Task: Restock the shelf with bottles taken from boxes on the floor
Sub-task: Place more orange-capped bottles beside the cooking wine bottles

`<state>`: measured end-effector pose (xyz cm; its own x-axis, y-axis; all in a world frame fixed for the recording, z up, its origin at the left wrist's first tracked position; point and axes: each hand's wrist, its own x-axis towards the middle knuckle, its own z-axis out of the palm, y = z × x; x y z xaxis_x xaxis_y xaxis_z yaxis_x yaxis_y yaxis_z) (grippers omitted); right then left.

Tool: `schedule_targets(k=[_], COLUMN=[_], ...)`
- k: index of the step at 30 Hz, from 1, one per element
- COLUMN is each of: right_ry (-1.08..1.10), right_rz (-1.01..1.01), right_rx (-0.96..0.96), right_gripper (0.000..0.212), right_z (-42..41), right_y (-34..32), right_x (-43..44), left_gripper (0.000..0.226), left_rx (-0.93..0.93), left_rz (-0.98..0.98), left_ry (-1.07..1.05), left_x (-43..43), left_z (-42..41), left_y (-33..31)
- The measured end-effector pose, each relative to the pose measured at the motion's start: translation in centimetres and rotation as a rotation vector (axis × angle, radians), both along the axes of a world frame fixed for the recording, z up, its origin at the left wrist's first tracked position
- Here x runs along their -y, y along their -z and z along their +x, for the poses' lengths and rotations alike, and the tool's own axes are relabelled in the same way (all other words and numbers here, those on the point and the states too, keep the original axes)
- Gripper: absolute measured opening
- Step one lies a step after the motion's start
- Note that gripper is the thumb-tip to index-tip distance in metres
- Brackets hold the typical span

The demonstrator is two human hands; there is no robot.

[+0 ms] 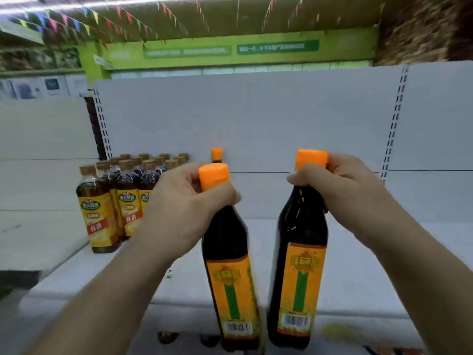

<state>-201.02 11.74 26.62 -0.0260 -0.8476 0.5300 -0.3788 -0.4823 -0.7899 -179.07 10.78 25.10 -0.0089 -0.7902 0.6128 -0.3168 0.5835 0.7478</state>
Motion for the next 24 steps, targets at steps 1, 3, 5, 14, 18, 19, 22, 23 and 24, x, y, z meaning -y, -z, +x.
schedule_targets(k=[1,3,5,14,18,19,22,23,24], right_ry=[-0.017,-0.026,-0.022,0.098,0.126,0.134,0.159,0.167,0.178], right_rz=[-0.001,0.000,0.008,0.036,0.045,0.051,0.071,0.074,0.075], right_rx=[-0.001,0.002,0.006,-0.094,-0.131,-0.140,-0.162,-0.163,-0.165], right_gripper=[0.030,0.030,0.030,0.029,0.032,0.031,0.029,0.030,0.030], right_z=[-0.2,-0.7,-0.9,0.1,0.9,1.0,1.4,1.6,1.8], right_y=[-0.2,-0.3,-0.1,2.3,2.9,2.9,3.3,3.5,3.7], right_x=[1.0,3.2,5.2,11.8,14.0,14.5,15.7,16.1,16.4], left_gripper=[0.035,0.036,0.038,0.033,0.034,0.033,0.026,0.023,0.022], left_rx=[-0.005,-0.006,0.006,0.091,0.096,0.113,0.145,0.151,0.158], left_rz=[-0.007,-0.016,-0.014,0.019,0.062,0.064,0.083,0.087,0.094], left_ry=[-0.003,-0.020,-0.035,0.066,0.130,0.140,0.140,0.145,0.147], left_x=[0.8,2.7,4.7,12.8,15.9,16.7,19.0,19.7,20.3], left_z=[-0.3,-0.8,-0.9,-0.6,-0.2,-0.1,0.3,0.3,0.3], left_y=[-0.2,-0.4,-0.4,1.1,1.5,1.7,2.3,2.5,2.6])
